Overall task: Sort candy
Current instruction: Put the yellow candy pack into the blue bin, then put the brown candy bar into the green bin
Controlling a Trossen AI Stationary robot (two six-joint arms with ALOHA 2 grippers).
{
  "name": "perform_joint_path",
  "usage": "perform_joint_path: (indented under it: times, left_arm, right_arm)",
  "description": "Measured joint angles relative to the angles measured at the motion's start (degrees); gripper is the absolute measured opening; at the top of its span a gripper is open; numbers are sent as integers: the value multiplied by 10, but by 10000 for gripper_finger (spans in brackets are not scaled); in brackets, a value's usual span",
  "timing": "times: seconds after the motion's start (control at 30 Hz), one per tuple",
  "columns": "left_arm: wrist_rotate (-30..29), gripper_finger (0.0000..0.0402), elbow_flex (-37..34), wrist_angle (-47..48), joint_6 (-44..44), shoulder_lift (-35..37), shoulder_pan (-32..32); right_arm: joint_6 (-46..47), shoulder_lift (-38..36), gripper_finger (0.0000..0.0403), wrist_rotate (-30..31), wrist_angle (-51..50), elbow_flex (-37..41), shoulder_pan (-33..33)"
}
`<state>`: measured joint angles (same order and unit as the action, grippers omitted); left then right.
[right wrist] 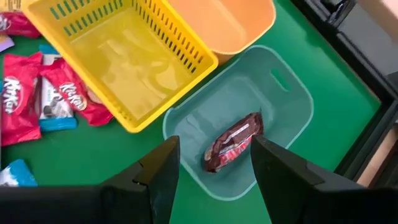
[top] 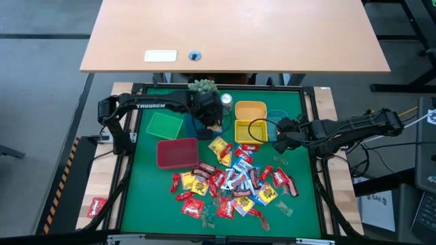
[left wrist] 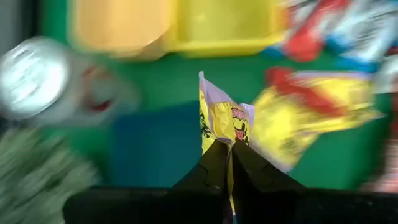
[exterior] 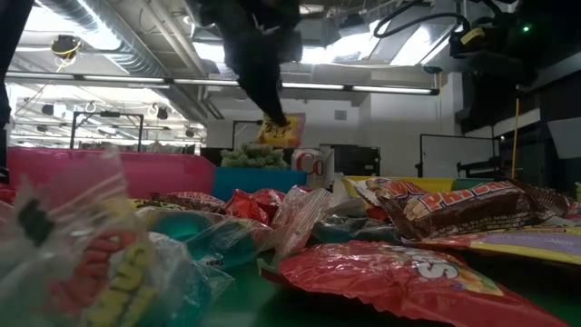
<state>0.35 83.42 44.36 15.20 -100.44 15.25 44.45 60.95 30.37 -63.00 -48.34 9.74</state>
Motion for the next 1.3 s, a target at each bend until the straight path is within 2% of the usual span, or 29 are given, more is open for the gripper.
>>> perform_joint_path:
  times: [0.17, 0.4, 0.8, 0.97, 1.3]
  left_arm:
    - [-70, 0, -15, 16, -27, 0, 32]
    - [-71, 5, -26, 17, -55, 0, 45]
    - [-67, 123, -26, 14, -61, 0, 42]
    - [-67, 136, -26, 6, -61, 0, 23]
    - [-66, 136, -27, -3, -61, 0, -28]
  right_arm:
    - [0, 0, 195, -20, 0, 0, 0]
    - [0, 0, 195, -24, 1, 0, 0]
    - [1, 0, 195, -41, 1, 0, 0]
    - [6, 0, 195, -128, 1, 0, 0]
    - [110, 0, 195, -319, 1, 0, 14]
